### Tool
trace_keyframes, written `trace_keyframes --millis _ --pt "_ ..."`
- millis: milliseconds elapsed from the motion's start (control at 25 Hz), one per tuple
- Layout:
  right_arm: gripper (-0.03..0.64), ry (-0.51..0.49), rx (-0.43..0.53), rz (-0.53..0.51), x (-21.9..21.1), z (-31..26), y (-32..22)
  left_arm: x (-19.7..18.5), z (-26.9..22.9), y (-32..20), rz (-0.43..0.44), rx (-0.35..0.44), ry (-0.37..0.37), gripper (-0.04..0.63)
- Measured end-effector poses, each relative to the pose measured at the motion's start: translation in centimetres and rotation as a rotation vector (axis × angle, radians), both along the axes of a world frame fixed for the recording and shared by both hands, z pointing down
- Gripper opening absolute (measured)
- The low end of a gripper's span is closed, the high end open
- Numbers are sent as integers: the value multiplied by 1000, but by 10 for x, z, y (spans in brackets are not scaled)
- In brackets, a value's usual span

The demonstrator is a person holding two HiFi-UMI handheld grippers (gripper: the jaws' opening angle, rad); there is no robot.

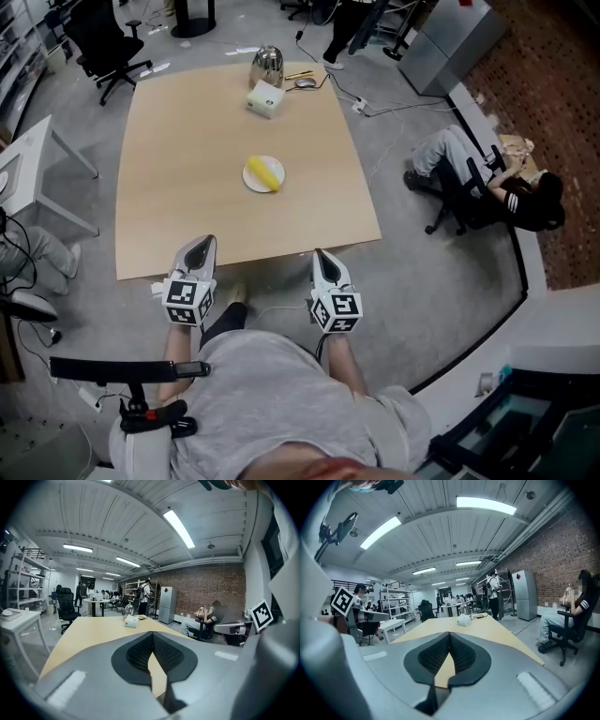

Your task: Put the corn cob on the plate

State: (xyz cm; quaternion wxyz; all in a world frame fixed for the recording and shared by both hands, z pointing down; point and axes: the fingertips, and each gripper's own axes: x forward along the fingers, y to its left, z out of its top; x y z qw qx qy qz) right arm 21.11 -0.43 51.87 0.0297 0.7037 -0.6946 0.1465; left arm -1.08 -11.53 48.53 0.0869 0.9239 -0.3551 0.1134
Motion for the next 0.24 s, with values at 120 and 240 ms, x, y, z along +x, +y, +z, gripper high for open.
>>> trace_keyframes --millis 120,240 --pt "6 -3 0 -1 -1 0 -2 2 -1 -1 5 0 -3 20" --pt "6 -3 0 -2 1 0 -3 4 -2 0 8 0 -2 20"
